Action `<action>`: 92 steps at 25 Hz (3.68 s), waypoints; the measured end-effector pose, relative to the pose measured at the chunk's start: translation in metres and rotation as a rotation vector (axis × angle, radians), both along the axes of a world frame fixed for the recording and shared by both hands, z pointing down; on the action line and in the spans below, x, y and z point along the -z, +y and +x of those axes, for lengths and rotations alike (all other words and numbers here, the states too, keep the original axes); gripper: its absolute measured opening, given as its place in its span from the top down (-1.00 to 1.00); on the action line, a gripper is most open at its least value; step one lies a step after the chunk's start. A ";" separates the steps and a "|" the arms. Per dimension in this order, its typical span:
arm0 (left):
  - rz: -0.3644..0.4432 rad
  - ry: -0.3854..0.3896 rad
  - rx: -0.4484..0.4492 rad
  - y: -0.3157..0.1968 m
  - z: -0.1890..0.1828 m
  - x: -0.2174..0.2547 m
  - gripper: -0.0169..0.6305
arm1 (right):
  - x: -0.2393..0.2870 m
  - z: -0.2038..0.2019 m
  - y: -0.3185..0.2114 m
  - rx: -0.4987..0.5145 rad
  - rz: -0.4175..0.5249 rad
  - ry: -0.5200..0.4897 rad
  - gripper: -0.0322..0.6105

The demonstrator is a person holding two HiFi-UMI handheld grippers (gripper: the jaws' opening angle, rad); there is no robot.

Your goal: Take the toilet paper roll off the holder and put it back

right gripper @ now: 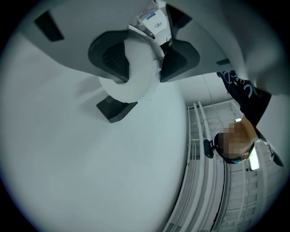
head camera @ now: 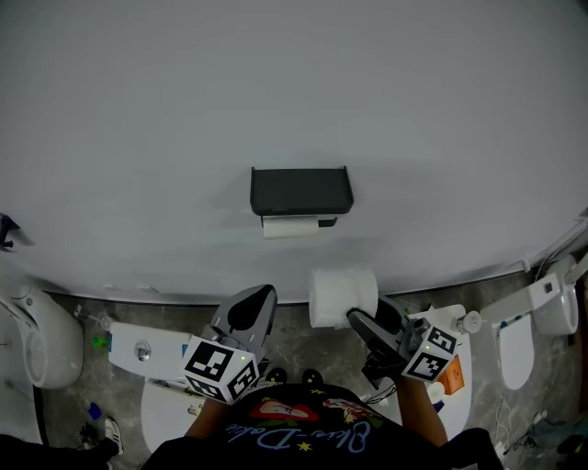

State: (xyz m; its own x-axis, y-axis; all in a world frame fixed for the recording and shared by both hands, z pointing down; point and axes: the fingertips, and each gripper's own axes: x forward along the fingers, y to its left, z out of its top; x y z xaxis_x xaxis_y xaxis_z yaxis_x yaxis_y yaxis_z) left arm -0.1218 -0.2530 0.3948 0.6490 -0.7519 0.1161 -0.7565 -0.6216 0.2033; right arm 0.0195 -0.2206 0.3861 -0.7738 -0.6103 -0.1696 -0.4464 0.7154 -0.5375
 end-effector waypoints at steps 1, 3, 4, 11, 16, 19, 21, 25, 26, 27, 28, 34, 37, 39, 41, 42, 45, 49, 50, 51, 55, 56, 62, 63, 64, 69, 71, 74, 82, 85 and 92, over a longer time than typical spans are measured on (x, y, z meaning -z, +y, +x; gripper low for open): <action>0.003 -0.004 0.000 0.001 0.000 0.000 0.95 | 0.001 0.000 0.000 0.001 0.003 -0.002 0.20; 0.011 -0.017 -0.006 0.002 0.001 0.001 0.96 | 0.004 -0.001 0.000 0.002 0.009 -0.004 0.20; 0.013 -0.025 -0.009 0.003 0.002 0.001 0.96 | 0.005 0.000 0.000 0.002 0.012 -0.004 0.20; 0.005 -0.029 0.004 0.003 -0.001 -0.001 0.95 | 0.004 -0.003 -0.003 0.008 0.007 0.023 0.20; 0.000 -0.024 0.003 0.005 -0.002 -0.003 0.95 | 0.017 -0.004 -0.006 0.009 0.046 0.029 0.20; -0.007 -0.017 -0.002 0.007 -0.002 -0.004 0.95 | 0.041 -0.004 -0.014 0.023 0.118 0.059 0.20; -0.012 -0.014 -0.003 0.009 -0.003 -0.005 0.95 | 0.065 -0.006 -0.023 0.034 0.188 0.108 0.20; -0.018 -0.005 -0.001 0.011 -0.007 -0.005 0.95 | 0.122 -0.013 -0.047 0.043 0.350 0.271 0.20; -0.019 -0.004 0.001 0.012 -0.008 -0.005 0.95 | 0.134 -0.017 -0.054 0.049 0.387 0.322 0.20; -0.018 -0.003 0.002 0.013 -0.009 -0.005 0.95 | 0.145 -0.021 -0.061 0.059 0.416 0.378 0.20; -0.019 -0.003 0.004 0.014 -0.010 -0.005 0.95 | 0.153 -0.026 -0.069 0.071 0.435 0.436 0.20; -0.034 0.009 0.035 0.018 -0.023 -0.009 0.95 | 0.162 -0.057 -0.110 0.145 0.425 0.746 0.20; -0.039 0.013 0.056 0.018 -0.031 -0.011 0.95 | 0.157 -0.068 -0.123 0.185 0.419 0.873 0.20; -0.041 0.016 0.069 0.018 -0.036 -0.011 0.95 | 0.154 -0.074 -0.131 0.215 0.413 0.962 0.20; -0.042 0.019 0.075 0.019 -0.038 -0.011 0.95 | 0.152 -0.079 -0.136 0.249 0.394 1.047 0.20; -0.042 0.021 0.077 0.019 -0.038 -0.011 0.95 | 0.151 -0.082 -0.138 0.263 0.386 1.090 0.20; -0.044 0.025 0.082 0.020 -0.041 -0.012 0.95 | 0.142 -0.089 -0.148 0.279 0.376 1.211 0.20; -0.052 0.030 0.095 0.019 -0.045 -0.014 0.95 | 0.136 -0.094 -0.156 0.337 0.334 1.258 0.20; -0.053 0.031 0.097 0.018 -0.045 -0.014 0.95 | 0.136 -0.095 -0.157 0.353 0.327 1.266 0.20; -0.053 0.032 0.098 0.018 -0.045 -0.014 0.95 | 0.136 -0.095 -0.156 0.368 0.325 1.275 0.20; -0.054 0.038 0.085 0.018 -0.041 -0.013 0.95 | 0.133 -0.103 -0.154 0.431 0.344 1.347 0.20; -0.055 0.039 0.080 0.019 -0.039 -0.013 0.95 | 0.131 -0.105 -0.154 0.450 0.343 1.371 0.20; -0.066 0.047 0.063 0.020 -0.033 -0.016 0.95 | 0.125 -0.110 -0.152 0.518 0.361 1.439 0.20; -0.068 0.047 0.063 0.020 -0.033 -0.017 0.95 | 0.125 -0.110 -0.152 0.514 0.381 1.440 0.19; -0.069 0.047 0.064 0.020 -0.033 -0.017 0.95 | 0.124 -0.110 -0.152 0.508 0.397 1.441 0.19; -0.075 0.044 0.069 0.021 -0.034 -0.018 0.95 | 0.129 -0.107 -0.149 0.478 0.450 1.451 0.19; -0.079 0.043 0.071 0.022 -0.034 -0.019 0.95 | 0.130 -0.106 -0.147 0.471 0.466 1.460 0.19; -0.083 0.042 0.070 0.023 -0.034 -0.020 0.95 | 0.135 -0.105 -0.146 0.466 0.479 1.448 0.19; -0.085 0.037 0.067 0.023 -0.033 -0.020 0.95 | 0.177 -0.110 -0.129 0.405 0.564 1.197 0.19; -0.087 0.031 0.067 0.021 -0.033 -0.021 0.95 | 0.210 -0.101 -0.111 0.208 0.707 0.953 0.19; -0.087 0.016 0.061 0.012 -0.031 -0.021 0.95 | 0.197 -0.062 -0.053 -0.202 0.721 0.566 0.20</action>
State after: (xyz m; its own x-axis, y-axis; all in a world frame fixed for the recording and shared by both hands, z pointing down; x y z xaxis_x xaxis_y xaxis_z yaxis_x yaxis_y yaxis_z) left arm -0.1524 -0.2407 0.4153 0.6051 -0.7772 0.1727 -0.7883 -0.5543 0.2672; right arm -0.0426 -0.2740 0.1890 -0.7480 -0.6360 -0.1897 -0.6577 0.6717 0.3410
